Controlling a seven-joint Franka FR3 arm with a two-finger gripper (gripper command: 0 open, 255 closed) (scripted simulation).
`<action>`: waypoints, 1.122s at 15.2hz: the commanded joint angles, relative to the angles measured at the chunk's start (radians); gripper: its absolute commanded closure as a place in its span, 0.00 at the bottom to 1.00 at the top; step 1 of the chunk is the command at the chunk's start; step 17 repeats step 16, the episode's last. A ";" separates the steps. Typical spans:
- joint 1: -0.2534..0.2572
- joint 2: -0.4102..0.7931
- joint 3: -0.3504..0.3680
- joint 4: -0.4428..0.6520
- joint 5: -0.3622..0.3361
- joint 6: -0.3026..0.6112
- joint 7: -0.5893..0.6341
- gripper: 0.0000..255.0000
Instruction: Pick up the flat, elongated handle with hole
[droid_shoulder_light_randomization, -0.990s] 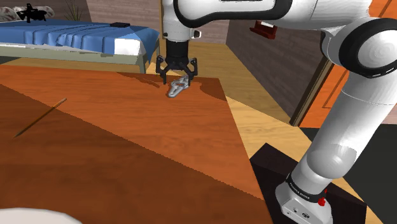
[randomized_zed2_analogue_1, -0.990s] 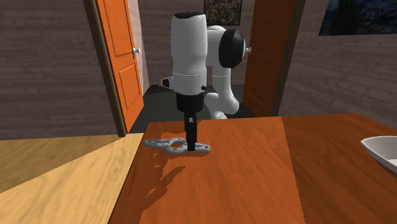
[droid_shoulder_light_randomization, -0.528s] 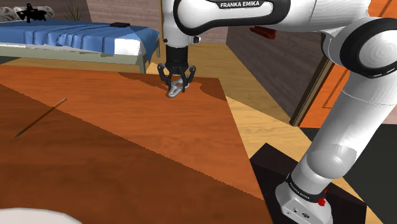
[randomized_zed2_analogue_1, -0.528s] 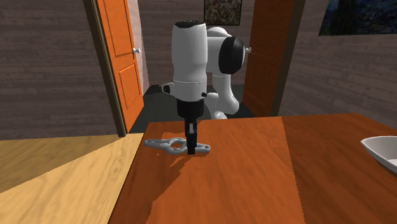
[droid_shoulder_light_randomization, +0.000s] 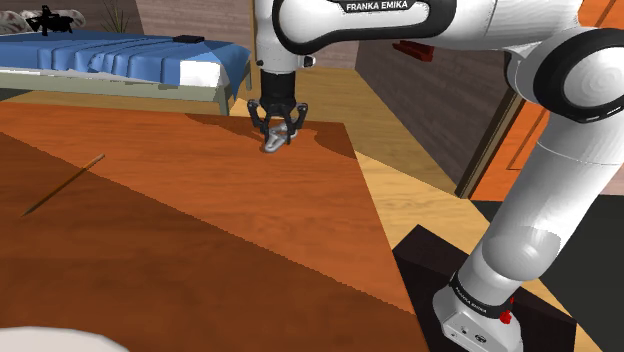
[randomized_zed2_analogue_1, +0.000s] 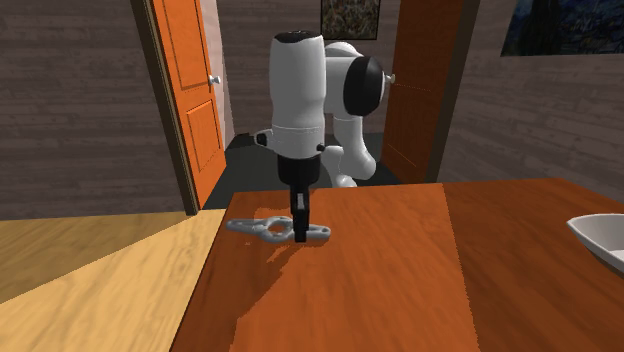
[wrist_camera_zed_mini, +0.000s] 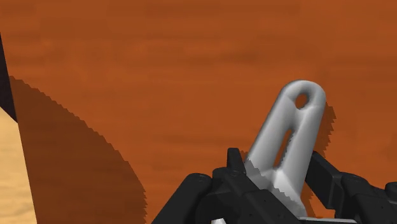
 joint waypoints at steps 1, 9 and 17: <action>0.000 0.003 0.000 0.022 -0.001 -0.021 0.001 1.00; 0.009 0.030 0.005 0.162 -0.014 -0.137 0.008 1.00; 0.020 0.059 0.010 0.268 -0.029 -0.217 0.015 1.00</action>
